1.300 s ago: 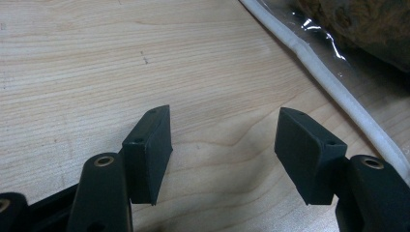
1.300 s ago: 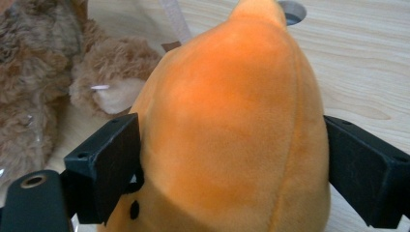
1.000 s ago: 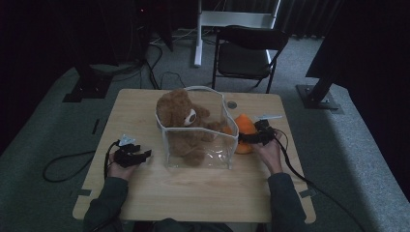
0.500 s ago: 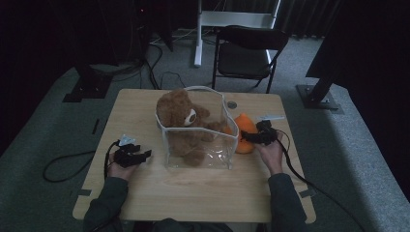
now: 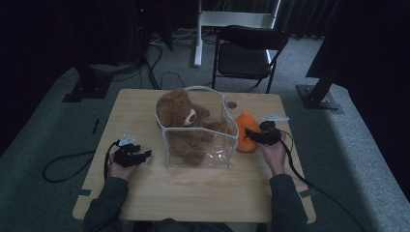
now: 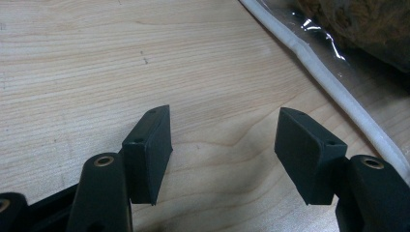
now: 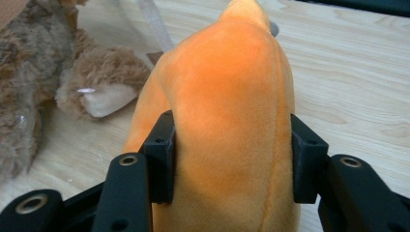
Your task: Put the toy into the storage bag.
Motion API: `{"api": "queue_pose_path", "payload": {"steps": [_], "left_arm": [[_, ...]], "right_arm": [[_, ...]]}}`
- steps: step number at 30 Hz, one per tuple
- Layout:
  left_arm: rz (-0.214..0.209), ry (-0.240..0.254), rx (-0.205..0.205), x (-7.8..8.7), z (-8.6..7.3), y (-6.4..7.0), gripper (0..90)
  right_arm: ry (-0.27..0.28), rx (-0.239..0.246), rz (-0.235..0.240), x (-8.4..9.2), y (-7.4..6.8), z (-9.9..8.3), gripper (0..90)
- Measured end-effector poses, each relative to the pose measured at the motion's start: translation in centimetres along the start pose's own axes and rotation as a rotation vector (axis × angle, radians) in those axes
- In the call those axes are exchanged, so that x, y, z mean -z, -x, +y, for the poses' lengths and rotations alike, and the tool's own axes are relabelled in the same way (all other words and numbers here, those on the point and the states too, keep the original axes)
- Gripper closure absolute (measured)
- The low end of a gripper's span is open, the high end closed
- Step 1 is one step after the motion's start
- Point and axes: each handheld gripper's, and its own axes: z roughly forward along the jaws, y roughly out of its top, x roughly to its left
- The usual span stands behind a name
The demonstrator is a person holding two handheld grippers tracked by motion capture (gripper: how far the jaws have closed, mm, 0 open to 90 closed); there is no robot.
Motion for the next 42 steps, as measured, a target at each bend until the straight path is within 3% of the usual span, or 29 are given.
{"api": "queue_pose_path", "payload": {"steps": [15, 42], "left_arm": [[0.000, 0.000, -0.001, 0.0, 0.0, 0.0, 38.7], [0.000, 0.000, 0.000, 0.0, 0.0, 0.0, 38.7]], "right_arm": [[0.038, 0.014, -0.039, 1.3, 0.1, 0.3, 48.1], [0.094, 0.039, -0.062, 3.2, -0.2, 1.6, 47.8]]}}
